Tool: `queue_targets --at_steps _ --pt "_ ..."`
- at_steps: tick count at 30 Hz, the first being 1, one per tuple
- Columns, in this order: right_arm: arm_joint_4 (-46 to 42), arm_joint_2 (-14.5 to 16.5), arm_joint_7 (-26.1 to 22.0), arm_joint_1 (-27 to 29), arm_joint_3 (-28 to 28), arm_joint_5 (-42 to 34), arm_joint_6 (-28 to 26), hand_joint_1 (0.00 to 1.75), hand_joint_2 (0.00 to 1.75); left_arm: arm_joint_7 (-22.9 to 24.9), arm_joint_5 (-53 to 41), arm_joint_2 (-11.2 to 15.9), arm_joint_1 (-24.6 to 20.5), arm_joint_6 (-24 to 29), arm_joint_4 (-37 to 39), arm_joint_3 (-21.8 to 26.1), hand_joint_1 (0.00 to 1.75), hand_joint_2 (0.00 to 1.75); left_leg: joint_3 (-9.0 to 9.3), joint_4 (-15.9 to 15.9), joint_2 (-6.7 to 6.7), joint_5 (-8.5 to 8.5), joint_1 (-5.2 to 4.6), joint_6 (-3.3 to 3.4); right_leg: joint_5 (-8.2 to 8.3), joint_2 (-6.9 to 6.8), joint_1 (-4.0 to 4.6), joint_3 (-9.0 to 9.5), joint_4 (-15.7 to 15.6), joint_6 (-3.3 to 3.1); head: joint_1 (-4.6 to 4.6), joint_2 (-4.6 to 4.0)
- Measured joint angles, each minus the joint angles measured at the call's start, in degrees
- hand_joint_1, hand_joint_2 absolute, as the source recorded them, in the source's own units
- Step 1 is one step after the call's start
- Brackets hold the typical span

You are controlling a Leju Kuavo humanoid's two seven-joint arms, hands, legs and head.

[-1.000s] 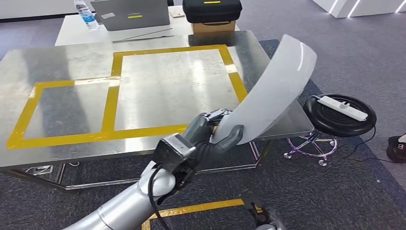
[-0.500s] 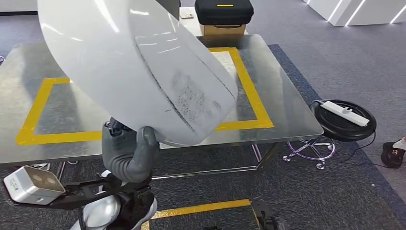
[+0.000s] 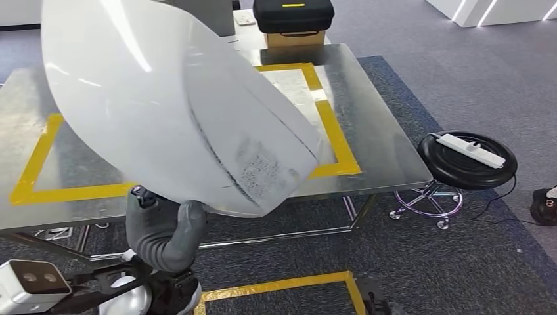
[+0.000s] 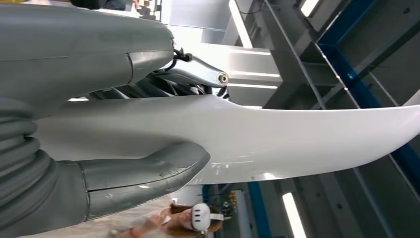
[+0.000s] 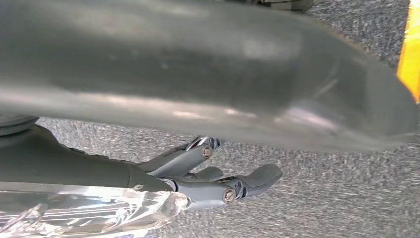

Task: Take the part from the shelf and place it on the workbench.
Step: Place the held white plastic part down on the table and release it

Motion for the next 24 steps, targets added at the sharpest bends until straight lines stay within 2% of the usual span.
queue_targets --at_steps 1,2,4,6,9,10,12,14,15,16,17,19,20,21,24 --pt "0.0 0.0 0.0 0.1 -0.1 0.0 0.0 0.00 0.00 0.0 0.1 0.1 0.2 -0.2 0.0 0.0 1.75 1.75 0.09 -0.2 0.01 0.83 0.01 0.04 0.00 0.00 -0.01 0.01 0.0 0.01 0.01 0.00" --pt "0.0 0.0 0.0 0.1 -0.1 0.0 0.0 0.00 0.00 0.0 0.2 0.2 0.2 -0.3 0.0 0.0 1.75 1.75 1.29 -2.6 0.02 2.53 0.03 0.11 -0.01 0.04 -0.03 0.05 0.0 0.04 0.00 0.00" --pt "0.0 0.0 0.0 0.1 -0.3 0.0 0.0 0.00 0.00 0.0 0.4 0.3 0.2 -0.5 -0.1 0.0 1.75 1.75 5.26 -10.2 0.12 5.96 0.11 0.24 -0.11 0.16 0.10 0.06 0.2 0.36 -0.08 0.00" --pt "0.0 -0.1 0.0 0.1 -0.3 0.1 0.0 0.00 0.00 -0.1 0.2 0.3 0.2 -0.7 -0.3 0.0 1.75 1.75 7.57 -15.0 0.08 6.74 0.12 0.80 -0.42 0.27 0.33 -0.03 0.1 1.06 -0.10 0.00" --pt "0.0 -0.1 0.2 0.2 -0.4 0.3 0.0 0.00 0.00 -0.5 -0.7 0.3 0.3 -1.2 -0.4 0.0 1.75 1.75 8.11 -15.9 -0.05 6.69 0.15 2.13 -0.30 0.24 0.31 0.37 0.1 2.12 0.08 0.00" --pt "0.0 -0.1 0.2 0.1 -0.4 0.3 0.0 0.00 0.00 -0.6 -0.9 0.3 0.3 -1.3 -0.4 0.0 1.75 1.75 8.38 -15.9 -0.04 6.85 0.20 2.41 -0.83 0.17 0.27 0.13 0.9 2.37 0.18 0.00" --pt "0.0 -0.2 0.1 0.0 -0.4 0.3 0.0 0.00 0.00 -0.6 -1.1 0.2 0.4 -1.3 -0.4 0.0 1.75 1.75 8.75 -15.9 -0.02 6.85 0.22 2.79 -3.82 0.02 0.20 -2.20 5.8 2.79 0.31 0.00" --pt "0.0 -0.2 0.1 0.2 -0.4 0.3 0.0 0.00 0.00 -0.6 -1.2 0.2 0.5 -1.4 -0.4 0.1 1.75 1.75 8.81 -15.9 -0.01 6.67 0.12 3.04 -7.22 0.01 0.20 -6.03 13.3 3.02 0.40 0.00" --pt "0.0 -0.2 0.1 0.2 -0.5 0.3 0.0 0.00 0.00 -0.6 -1.3 0.2 0.6 -1.4 -0.4 0.1 1.75 1.75 8.88 -15.9 -0.02 6.57 0.06 3.14 -7.82 0.01 0.21 -7.33 15.5 3.03 0.41 0.00" --pt "0.0 -0.2 0.0 0.3 -0.5 0.3 0.0 0.00 0.00 -0.6 -1.3 0.2 0.6 -1.4 -0.4 0.1 1.75 1.75 9.03 -15.9 -0.06 6.44 0.03 3.17 -7.28 0.01 0.21 -7.63 15.5 2.96 0.42 0.00" --pt "0.0 -0.2 0.0 0.3 -0.6 0.3 0.0 0.00 0.00 -0.6 -1.3 0.2 0.7 -1.4 -0.4 0.1 1.75 1.75 9.28 -15.9 -0.10 6.27 0.01 3.13 -5.60 0.01 0.21 -6.80 13.2 2.82 0.41 0.00" --pt "0.0 -0.2 0.0 0.2 -0.7 0.3 0.0 0.00 0.00 -0.6 -1.3 0.2 0.7 -1.4 -0.4 0.1 1.75 1.75 9.92 -15.9 -0.16 5.81 -0.03 2.84 -1.27 0.01 0.27 -3.41 5.3 2.46 0.40 0.00" --pt "0.0 -0.2 -0.1 0.1 -0.8 0.3 0.0 0.00 0.00 -0.6 -1.3 0.2 0.7 -1.4 -0.4 0.1 1.75 1.75 10.10 -15.9 -0.17 5.64 -0.07 2.62 -0.20 0.02 0.37 -2.11 2.2 2.18 0.39 0.00" --pt "0.0 -0.2 -0.1 0.1 -0.8 0.3 -0.1 0.00 0.00 -0.6 -1.3 0.2 0.7 -1.4 -0.4 0.1 1.75 1.75 10.16 -15.9 -0.16 5.52 -0.11 2.35 0.45 0.05 0.50 -1.37 0.5 1.84 0.37 0.00" --pt "0.0 -0.3 -0.2 0.2 -0.9 0.3 -0.1 0.00 0.00 -0.6 -1.3 0.2 0.7 -1.4 -0.4 0.1 1.75 1.75 10.13 -15.8 -0.13 5.51 -0.15 1.41 0.92 0.13 0.61 -0.94 0.0 0.82 0.36 0.01"
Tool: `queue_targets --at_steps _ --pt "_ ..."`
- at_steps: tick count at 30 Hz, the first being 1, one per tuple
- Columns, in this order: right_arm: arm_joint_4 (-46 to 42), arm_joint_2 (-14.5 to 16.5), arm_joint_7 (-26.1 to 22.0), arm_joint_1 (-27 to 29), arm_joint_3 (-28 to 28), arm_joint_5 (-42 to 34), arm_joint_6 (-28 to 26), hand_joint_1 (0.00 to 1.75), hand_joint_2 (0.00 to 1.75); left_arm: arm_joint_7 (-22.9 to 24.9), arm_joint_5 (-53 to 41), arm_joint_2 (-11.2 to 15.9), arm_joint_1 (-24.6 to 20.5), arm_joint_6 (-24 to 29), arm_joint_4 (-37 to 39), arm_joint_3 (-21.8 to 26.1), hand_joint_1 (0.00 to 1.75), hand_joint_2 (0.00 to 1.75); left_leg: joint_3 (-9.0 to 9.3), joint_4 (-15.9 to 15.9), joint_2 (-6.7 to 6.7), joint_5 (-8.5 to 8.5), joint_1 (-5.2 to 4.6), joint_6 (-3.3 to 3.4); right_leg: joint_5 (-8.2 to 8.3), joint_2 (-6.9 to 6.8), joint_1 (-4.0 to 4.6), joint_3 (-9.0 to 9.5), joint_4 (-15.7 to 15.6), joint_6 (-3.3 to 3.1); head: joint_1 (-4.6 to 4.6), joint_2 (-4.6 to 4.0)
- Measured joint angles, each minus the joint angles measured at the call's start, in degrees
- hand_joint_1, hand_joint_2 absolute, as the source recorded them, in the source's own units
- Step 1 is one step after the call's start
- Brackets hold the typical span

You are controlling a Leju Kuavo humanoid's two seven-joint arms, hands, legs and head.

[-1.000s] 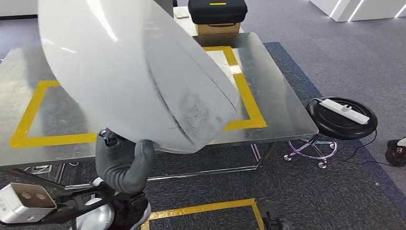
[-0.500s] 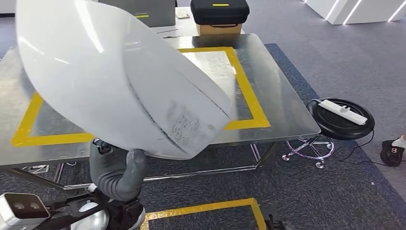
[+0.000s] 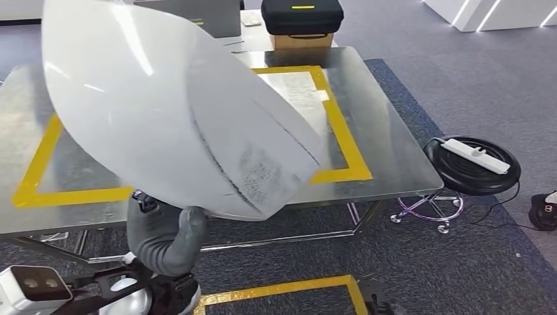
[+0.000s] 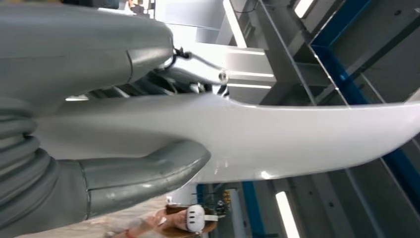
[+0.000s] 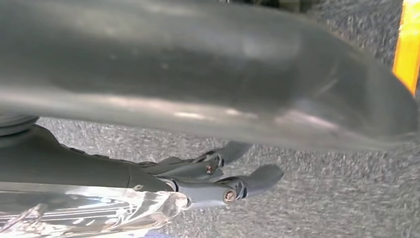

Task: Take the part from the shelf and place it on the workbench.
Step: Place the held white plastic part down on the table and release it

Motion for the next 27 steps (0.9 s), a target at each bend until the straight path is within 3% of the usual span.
queue_targets --at_steps 2,5,6,7,8,10,11,13,16,18,20,21,22,23,25,27 --pt "0.0 0.0 0.0 0.0 -0.1 0.0 0.0 0.00 0.00 0.2 -0.1 0.0 -0.1 0.0 0.0 0.0 1.75 1.75 -0.94 2.0 0.07 -1.28 0.01 -0.62 0.14 0.02 -0.29 0.37 -0.3 -0.44 -0.19 0.00" --pt "0.0 0.0 0.0 -0.1 -0.1 0.0 0.0 0.00 0.00 0.6 -0.1 0.1 -0.1 0.0 0.0 0.0 1.75 1.75 -6.39 12.0 0.14 -5.98 0.16 -1.39 0.07 -0.08 -0.46 0.51 -0.5 -0.78 -0.45 -0.01" --pt "0.0 0.0 0.0 -0.1 -0.2 0.0 0.0 0.00 0.00 0.7 -0.1 0.1 0.0 0.0 0.0 0.0 1.75 1.75 -8.03 14.7 0.15 -6.76 0.22 -1.51 0.03 -0.11 -0.47 0.51 -0.5 -0.83 -0.45 -0.01" --pt "0.0 -0.1 0.0 -0.1 -0.2 0.0 0.0 0.00 0.00 0.7 -0.1 0.2 0.0 0.0 0.0 0.0 1.75 1.75 -8.85 15.6 0.15 -6.53 0.25 -1.56 0.01 -0.11 -0.48 0.52 -0.4 -0.86 -0.46 -0.01" --pt "0.0 -0.1 0.1 -0.1 -0.2 0.0 0.0 0.00 0.00 0.7 -0.1 0.2 0.0 0.0 0.0 0.0 1.75 1.75 -8.52 14.3 0.16 -5.13 0.27 -1.58 0.00 -0.09 -0.51 0.57 -0.4 -0.85 -0.45 -0.01" --pt "0.0 -0.1 0.1 -0.1 -0.2 0.0 0.0 0.00 0.00 0.7 -0.1 0.1 0.0 0.0 0.0 0.0 1.75 1.75 -5.47 7.2 0.20 -0.68 0.35 -1.55 -0.05 0.03 -0.55 0.71 -0.4 -0.65 -0.49 -0.01" --pt "0.0 -0.1 0.1 -0.1 -0.2 0.0 0.0 0.00 0.00 0.7 -0.1 0.1 0.0 0.0 0.0 0.0 1.75 1.75 -3.94 3.5 0.20 0.58 0.37 -1.35 -0.07 0.10 -0.50 0.69 -0.3 -0.43 -0.55 -0.01" --pt "0.0 -0.1 0.1 -0.1 -0.3 0.0 0.0 0.00 0.00 0.7 -0.1 0.1 0.0 0.0 0.0 0.0 1.75 1.75 -2.55 -0.1 0.16 1.63 0.33 -0.71 -0.07 0.14 -0.35 0.47 -0.2 0.20 -0.64 -0.01" --pt "0.0 -0.1 0.1 -0.1 -0.3 0.0 0.0 0.00 0.00 0.8 -0.1 0.1 -0.1 -0.2 0.0 0.0 1.75 1.75 -2.52 -0.3 0.14 2.34 0.32 0.40 -0.38 0.06 -0.49 0.13 0.0 1.15 -0.64 -0.01" --pt "0.0 -0.1 0.1 -0.1 -0.2 0.1 0.0 0.00 0.00 1.0 -0.1 -0.1 -0.2 -0.5 0.0 0.0 1.75 1.75 -2.44 -0.5 0.21 2.56 0.50 0.99 -2.80 -0.03 -0.58 -1.58 3.9 1.71 -0.45 -0.01" --pt "0.0 -0.1 0.2 -0.2 -0.2 0.1 0.0 0.00 0.00 1.1 -0.1 -0.2 -0.2 -0.9 0.0 -0.1 1.75 1.75 -2.44 -0.5 0.20 2.34 0.47 1.31 -6.57 -0.08 -0.58 -5.05 11.8 2.06 -0.27 -0.01" --pt "0.0 -0.1 0.2 -0.2 -0.2 0.2 0.0 0.00 0.00 1.2 0.0 -0.2 -0.2 -1.0 0.1 -0.1 1.75 1.75 -2.42 -0.5 0.15 2.07 0.45 1.45 -7.65 -0.08 -0.57 -6.60 15.1 2.14 -0.27 -0.01" --pt "0.0 -0.1 0.3 -0.1 -0.2 0.2 0.1 0.00 0.00 1.3 0.0 -0.2 -0.1 -1.2 0.1 -0.1 1.75 1.75 -2.32 -0.5 0.08 1.75 0.43 1.54 -7.67 -0.08 -0.57 -7.28 16.6 2.16 -0.26 -0.01" --pt "0.0 -0.1 0.4 -0.1 -0.2 0.2 0.1 0.00 0.00 1.5 0.1 -0.2 -0.1 -1.4 0.1 -0.1 1.75 1.75 -2.10 -0.5 0.02 1.39 0.42 1.59 -6.59 -0.09 -0.57 -6.81 15.7 2.12 -0.26 -0.01" --pt "0.0 -0.1 0.4 -0.1 -0.3 0.3 0.1 0.00 0.00 1.7 0.2 -0.2 -0.1 -1.7 0.1 -0.1 1.75 1.75 -1.37 -0.5 -0.01 0.96 0.43 1.37 -2.84 -0.19 -0.59 -3.05 8.7 1.96 -0.25 -0.01" --pt "0.0 -0.1 0.5 -0.3 -0.3 0.4 0.1 0.00 0.00 1.7 0.3 -0.2 -0.2 -1.9 0.1 -0.1 1.75 1.75 -0.83 -0.4 0.01 0.37 0.19 0.76 -1.47 -0.33 -0.52 0.78 1.9 1.55 -0.32 -0.01"
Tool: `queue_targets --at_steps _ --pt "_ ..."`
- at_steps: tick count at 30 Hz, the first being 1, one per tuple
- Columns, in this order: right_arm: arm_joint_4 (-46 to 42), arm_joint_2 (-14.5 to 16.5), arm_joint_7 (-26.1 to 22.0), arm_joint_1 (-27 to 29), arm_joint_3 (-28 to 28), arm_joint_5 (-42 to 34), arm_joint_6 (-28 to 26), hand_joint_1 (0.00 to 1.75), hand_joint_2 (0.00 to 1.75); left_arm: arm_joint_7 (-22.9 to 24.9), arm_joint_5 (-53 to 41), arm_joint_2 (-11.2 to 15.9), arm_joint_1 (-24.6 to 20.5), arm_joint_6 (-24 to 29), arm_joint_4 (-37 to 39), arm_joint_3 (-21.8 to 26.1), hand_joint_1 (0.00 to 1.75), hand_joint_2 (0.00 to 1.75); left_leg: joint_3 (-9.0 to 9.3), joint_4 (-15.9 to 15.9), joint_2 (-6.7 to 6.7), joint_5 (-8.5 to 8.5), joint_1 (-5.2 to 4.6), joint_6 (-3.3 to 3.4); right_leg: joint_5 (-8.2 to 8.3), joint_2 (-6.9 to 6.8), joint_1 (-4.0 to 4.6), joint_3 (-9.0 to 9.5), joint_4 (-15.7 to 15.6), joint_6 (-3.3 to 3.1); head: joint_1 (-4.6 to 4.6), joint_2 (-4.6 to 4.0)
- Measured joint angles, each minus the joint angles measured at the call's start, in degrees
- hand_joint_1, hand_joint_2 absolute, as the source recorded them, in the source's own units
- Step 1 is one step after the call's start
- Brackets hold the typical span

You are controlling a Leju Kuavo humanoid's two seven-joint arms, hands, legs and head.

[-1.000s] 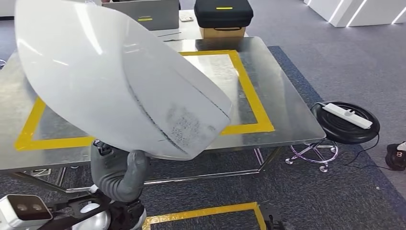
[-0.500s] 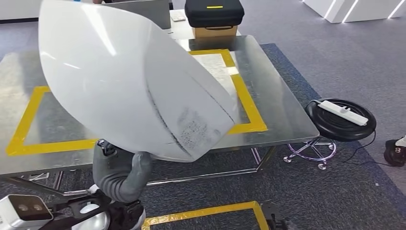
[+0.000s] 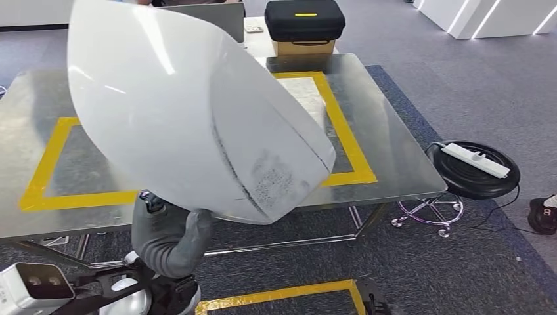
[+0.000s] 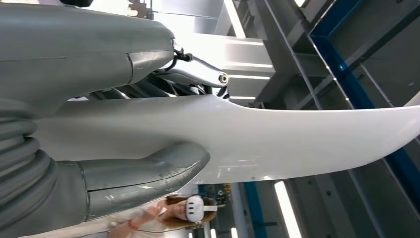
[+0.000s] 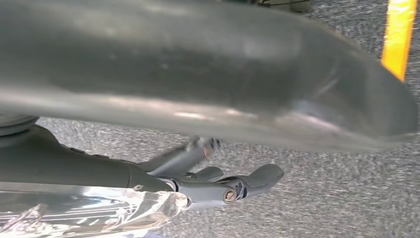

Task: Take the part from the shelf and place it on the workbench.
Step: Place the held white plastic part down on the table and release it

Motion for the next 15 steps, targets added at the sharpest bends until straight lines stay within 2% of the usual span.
queue_targets --at_steps 2,5,6,8,9,10,11,12,13,14,15 --pt "0.0 0.0 0.0 0.0 0.0 0.0 0.0 0.00 0.00 0.0 0.0 0.0 0.0 0.0 0.0 0.0 1.75 1.75 0.29 0.0 0.02 -0.13 -0.17 -0.69 -0.55 -0.04 0.19 1.18 -1.8 -0.69 -0.08 0.00" --pt "0.0 0.0 0.0 0.1 -0.1 0.0 0.1 0.00 0.00 0.1 0.0 -0.1 -0.1 0.2 0.0 -0.1 1.75 1.75 0.05 1.1 0.09 -0.59 -0.05 -1.67 -0.27 -0.01 0.02 1.71 -2.0 -1.55 -0.23 0.00" --pt "0.0 0.0 0.0 0.1 -0.1 0.0 0.1 0.00 0.00 0.0 -0.1 -0.1 -0.1 0.4 0.0 -0.1 1.75 1.75 -1.10 3.3 0.13 -1.68 -0.04 -1.95 -0.37 -0.02 -0.11 2.03 -2.3 -1.82 -0.35 0.00" --pt "0.0 0.0 -0.1 0.0 -0.1 0.0 0.1 0.00 0.00 0.0 -0.2 -0.1 0.0 0.7 0.0 -0.1 1.75 1.75 -5.44 10.5 0.18 -4.33 0.00 -2.31 -0.83 -0.04 -0.15 2.50 -2.4 -2.31 -0.58 0.00" --pt "0.0 0.0 -0.1 0.1 -0.1 0.0 0.1 0.00 0.00 0.0 -0.3 0.0 0.0 0.8 0.0 -0.1 1.75 1.75 -7.90 14.1 0.18 -5.17 0.01 -2.37 -1.11 -0.03 -0.14 2.72 -2.4 -2.43 -0.56 0.00" --pt "0.0 0.0 -0.1 0.1 -0.1 0.1 0.1 0.00 0.00 -0.1 -0.3 0.0 0.1 0.9 0.1 -0.1 1.75 1.75 -9.72 16.2 0.18 -4.93 0.01 -2.35 -1.45 0.03 -0.13 3.01 -2.4 -2.46 -0.56 0.00" --pt "0.0 0.0 -0.1 0.1 -0.1 0.1 0.1 0.00 0.00 -0.1 -0.3 0.0 0.1 0.9 0.1 -0.1 1.75 1.75 -10.55 16.3 0.19 -3.53 0.01 -2.27 -1.82 0.13 -0.12 3.44 -2.4 -2.42 -0.57 0.00" --pt "0.0 0.0 -0.1 0.1 -0.2 0.2 0.1 0.00 0.00 -0.1 -0.3 0.0 0.1 0.9 0.1 -0.1 1.75 1.75 -10.27 14.2 0.19 -1.03 0.00 -2.12 -2.26 0.25 -0.12 4.01 -2.4 -2.33 -0.57 0.00" --pt "0.0 0.0 -0.1 0.1 -0.2 0.2 0.1 0.00 0.00 -0.1 -0.3 0.0 0.1 0.9 0.1 -0.1 1.75 1.75 -9.14 10.6 0.21 1.99 0.00 -1.92 -2.74 0.35 -0.13 4.65 -2.4 -2.18 -0.57 0.00" --pt "0.0 0.0 -0.1 0.1 -0.2 0.3 0.1 0.00 0.00 -0.1 -0.3 0.0 0.1 0.9 0.1 -0.1 1.75 1.75 -7.70 7.0 0.25 4.17 -0.05 -1.73 -3.33 0.44 0.00 5.18 -2.4 -1.92 -0.61 -0.01" --pt "0.0 0.0 -0.1 0.0 -0.2 0.3 0.1 0.00 0.00 -0.1 -0.3 0.0 0.1 0.9 0.1 -0.1 1.75 1.75 -6.35 3.9 0.29 5.23 -0.07 -1.49 -3.86 0.49 0.12 5.46 -2.3 -1.64 -0.67 -0.01"
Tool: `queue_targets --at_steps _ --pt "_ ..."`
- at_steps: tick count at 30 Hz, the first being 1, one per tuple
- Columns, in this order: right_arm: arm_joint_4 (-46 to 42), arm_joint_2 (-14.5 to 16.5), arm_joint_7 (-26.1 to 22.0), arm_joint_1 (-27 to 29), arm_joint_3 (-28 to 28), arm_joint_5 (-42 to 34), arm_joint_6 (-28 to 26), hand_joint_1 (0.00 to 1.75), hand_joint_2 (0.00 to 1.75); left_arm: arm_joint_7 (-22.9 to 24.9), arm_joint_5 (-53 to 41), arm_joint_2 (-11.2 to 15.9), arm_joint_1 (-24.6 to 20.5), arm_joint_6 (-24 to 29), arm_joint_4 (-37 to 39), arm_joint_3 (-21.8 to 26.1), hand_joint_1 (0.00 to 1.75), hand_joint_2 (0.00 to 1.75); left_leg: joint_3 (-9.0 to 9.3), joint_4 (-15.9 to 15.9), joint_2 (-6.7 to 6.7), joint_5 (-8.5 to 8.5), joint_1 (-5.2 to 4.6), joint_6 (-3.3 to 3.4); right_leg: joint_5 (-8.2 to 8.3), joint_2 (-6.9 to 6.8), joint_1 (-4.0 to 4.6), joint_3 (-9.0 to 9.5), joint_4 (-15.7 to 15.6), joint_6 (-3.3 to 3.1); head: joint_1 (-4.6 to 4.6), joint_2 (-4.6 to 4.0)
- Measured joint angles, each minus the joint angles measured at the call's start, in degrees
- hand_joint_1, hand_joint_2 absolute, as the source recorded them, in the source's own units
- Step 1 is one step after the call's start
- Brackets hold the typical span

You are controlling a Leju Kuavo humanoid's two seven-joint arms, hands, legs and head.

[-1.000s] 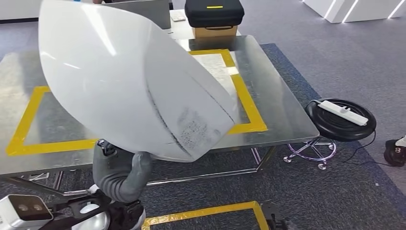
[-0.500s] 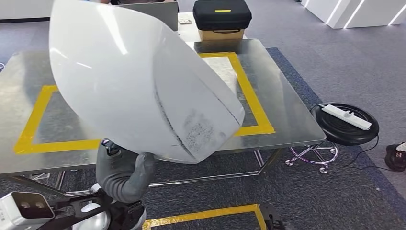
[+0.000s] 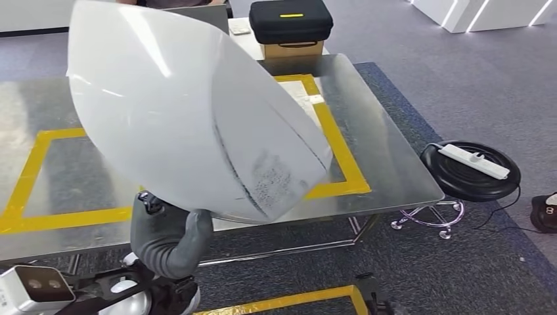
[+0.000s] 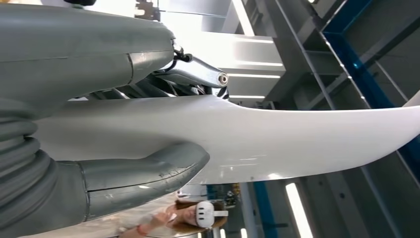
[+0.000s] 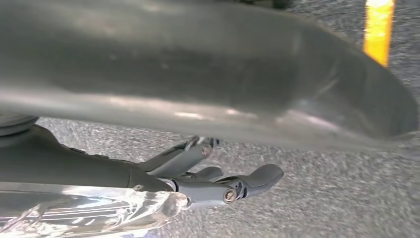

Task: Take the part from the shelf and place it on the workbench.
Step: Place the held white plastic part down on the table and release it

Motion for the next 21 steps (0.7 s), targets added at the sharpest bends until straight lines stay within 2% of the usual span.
queue_targets --at_steps 1,4,6,7,9,10,11,12,14,15,16,17,19,21 --pt "0.0 0.0 0.0 -0.1 0.0 0.0 0.0 0.00 0.00 0.0 0.0 0.0 0.0 0.0 0.0 0.0 1.75 1.75 0.84 -1.8 0.01 0.14 -0.03 0.24 -0.41 0.00 0.11 0.11 0.0 0.29 0.03 0.00" --pt "0.0 0.0 0.0 -0.3 0.0 0.1 0.1 0.00 0.00 0.0 0.0 -0.1 0.0 0.0 0.0 0.0 1.75 1.75 1.53 -2.9 -0.17 -0.99 -0.03 1.19 -1.07 -0.17 0.08 0.39 -0.4 1.19 0.16 0.01" --pt "0.0 0.0 0.0 -0.5 -0.1 0.2 0.1 0.00 0.00 0.0 0.0 -0.2 -0.1 0.0 0.0 0.1 1.75 1.75 1.95 -3.1 -0.17 -1.32 0.15 1.86 -2.67 -0.24 0.00 -0.54 2.2 1.80 0.26 0.01" --pt "0.0 0.0 0.0 -0.5 -0.1 0.2 0.1 0.00 0.00 0.0 0.0 -0.3 -0.1 0.0 0.0 0.1 1.75 1.75 2.13 -3.1 -0.14 -1.50 0.21 2.12 -4.19 -0.26 -0.03 -2.18 5.5 2.04 0.33 0.01" --pt "0.0 0.0 0.0 -0.5 -0.1 0.2 0.2 0.00 0.00 -0.1 0.0 -0.3 -0.1 0.0 0.0 0.1 1.75 1.75 2.33 -3.1 -0.12 -1.83 0.18 2.43 -7.27 -0.27 -0.07 -7.04 13.7 2.34 0.43 0.01" --pt "0.0 0.0 0.1 -0.5 -0.1 0.2 0.2 0.00 0.00 -0.1 0.0 -0.2 -0.1 0.0 0.0 0.1 1.75 1.75 2.46 -3.1 -0.17 -1.99 0.17 2.47 -7.59 -0.27 -0.07 -9.01 16.4 2.39 0.45 0.01" --pt "0.0 0.0 0.1 -0.5 -0.1 0.3 0.2 0.00 0.00 -0.1 0.0 -0.2 0.0 0.1 0.0 0.1 1.75 1.75 2.68 -3.1 -0.24 -2.17 0.16 2.45 -6.66 -0.27 -0.07 -9.98 16.9 2.38 0.46 0.01" --pt "0.0 0.0 0.2 -0.5 -0.1 0.3 0.2 0.00 0.00 -0.2 0.1 -0.2 0.0 0.1 0.0 0.1 1.75 1.75 3.00 -3.1 -0.32 -2.37 0.16 2.37 -4.57 -0.28 -0.07 -9.76 15.0 2.31 0.46 0.01" --pt "0.0 0.0 0.3 -0.5 -0.1 0.4 0.2 0.00 0.00 -0.3 0.1 -0.3 0.0 0.2 0.0 0.1 1.75 1.75 3.78 -3.0 -0.42 -2.86 0.10 2.01 0.56 -0.28 -0.03 -7.05 7.2 2.08 0.45 0.01" --pt "0.0 0.0 0.3 -0.6 -0.1 0.4 0.2 0.00 0.00 -0.4 0.1 -0.3 0.0 0.3 0.0 0.1 1.75 1.75 4.02 -3.0 -0.45 -3.07 -0.02 1.76 2.23 -0.24 0.00 -5.72 3.9 1.84 0.43 0.01" --pt "0.0 0.0 0.3 -0.6 -0.1 0.4 0.2 0.00 0.00 -0.4 0.2 -0.3 0.0 0.3 0.0 0.2 1.75 1.75 4.15 -2.9 -0.47 -3.18 -0.12 1.48 3.09 -0.18 0.06 -4.90 1.9 1.58 0.39 0.01" --pt "0.0 0.0 0.3 -0.6 -0.1 0.4 0.2 0.00 0.00 -0.5 0.2 -0.3 0.0 0.4 0.0 0.2 1.75 1.75 4.17 -3.0 -0.49 -3.19 -0.20 1.22 3.16 -0.12 0.16 -4.63 1.2 1.27 0.37 0.01" --pt "0.0 0.0 0.3 -0.6 -0.1 0.4 0.2 0.00 0.00 -0.5 0.2 -0.3 0.0 0.6 0.0 0.2 1.75 1.75 4.18 -3.1 -0.47 -3.18 -0.13 0.65 3.35 -0.06 0.18 -4.62 1.0 0.50 0.37 0.01" --pt "0.0 0.0 0.3 -0.7 -0.2 0.4 0.2 0.00 0.00 -0.4 0.2 -0.3 -0.1 0.7 0.0 0.2 1.75 1.75 3.44 -1.5 -0.35 -4.47 -0.07 -0.03 3.59 -0.08 0.00 -4.45 0.6 -0.25 0.27 0.01"
